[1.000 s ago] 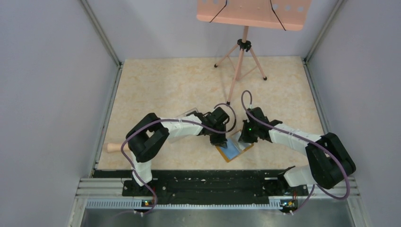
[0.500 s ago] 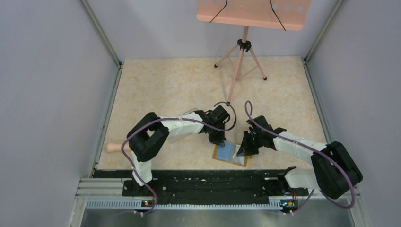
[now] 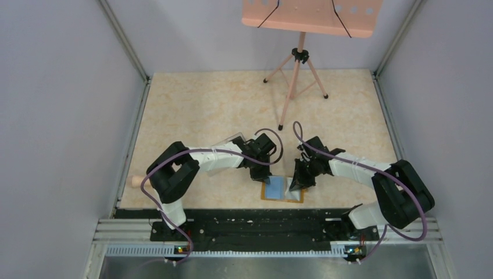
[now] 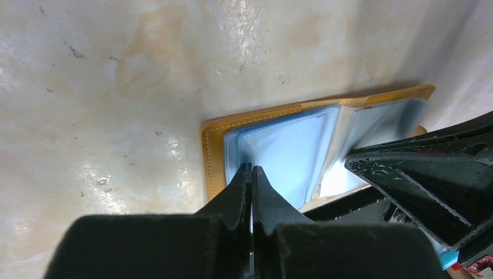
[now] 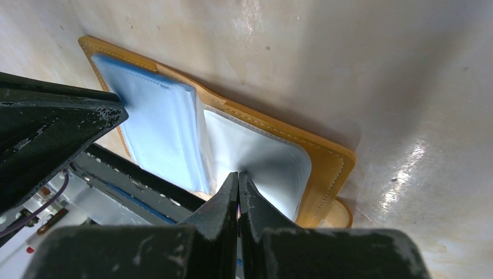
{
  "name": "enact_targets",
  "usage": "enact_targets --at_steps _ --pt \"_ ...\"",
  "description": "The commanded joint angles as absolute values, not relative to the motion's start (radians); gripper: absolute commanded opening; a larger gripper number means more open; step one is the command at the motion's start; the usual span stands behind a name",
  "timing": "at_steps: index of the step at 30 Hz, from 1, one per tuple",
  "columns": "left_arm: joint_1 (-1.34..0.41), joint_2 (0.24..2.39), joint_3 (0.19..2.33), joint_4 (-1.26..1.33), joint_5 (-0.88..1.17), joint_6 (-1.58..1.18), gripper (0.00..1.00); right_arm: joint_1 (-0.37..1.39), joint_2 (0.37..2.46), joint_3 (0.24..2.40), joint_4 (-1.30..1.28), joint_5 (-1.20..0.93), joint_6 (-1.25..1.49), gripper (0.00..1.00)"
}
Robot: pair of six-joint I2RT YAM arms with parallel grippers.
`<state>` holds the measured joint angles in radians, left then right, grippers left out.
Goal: Put the credit cards into the card holder
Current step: Place the card holder at the center of the board, then move the storage box to the center of the board.
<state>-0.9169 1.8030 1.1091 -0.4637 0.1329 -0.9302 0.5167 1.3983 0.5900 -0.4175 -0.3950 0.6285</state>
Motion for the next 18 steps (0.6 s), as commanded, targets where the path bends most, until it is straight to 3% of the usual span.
enact_targets --at_steps 1,3,6,12,18 --pt "-0.916 1.78 1.079 -0.539 0.069 -0.947 0.0 0.528 1.436 0.559 -0.44 -0.275 0.56 0.0" --pt "-0.916 1.751 1.081 -0.532 0.049 -0.934 0.0 0.528 1.412 0.576 -0.45 -0.29 0.534 0.0" --pt "-0.916 1.677 1.067 -0.467 0.056 -0.886 0.11 0.528 1.357 0.622 -0.48 -0.282 0.502 0.02" --pt "-0.906 1.456 0.976 -0.309 0.098 -0.853 0.49 0.528 1.317 0.775 -0.485 -0.275 0.462 0.26" --pt "-0.857 1.235 0.834 -0.179 0.149 -0.888 0.64 0.53 1.441 0.914 -0.415 -0.328 0.454 0.43"
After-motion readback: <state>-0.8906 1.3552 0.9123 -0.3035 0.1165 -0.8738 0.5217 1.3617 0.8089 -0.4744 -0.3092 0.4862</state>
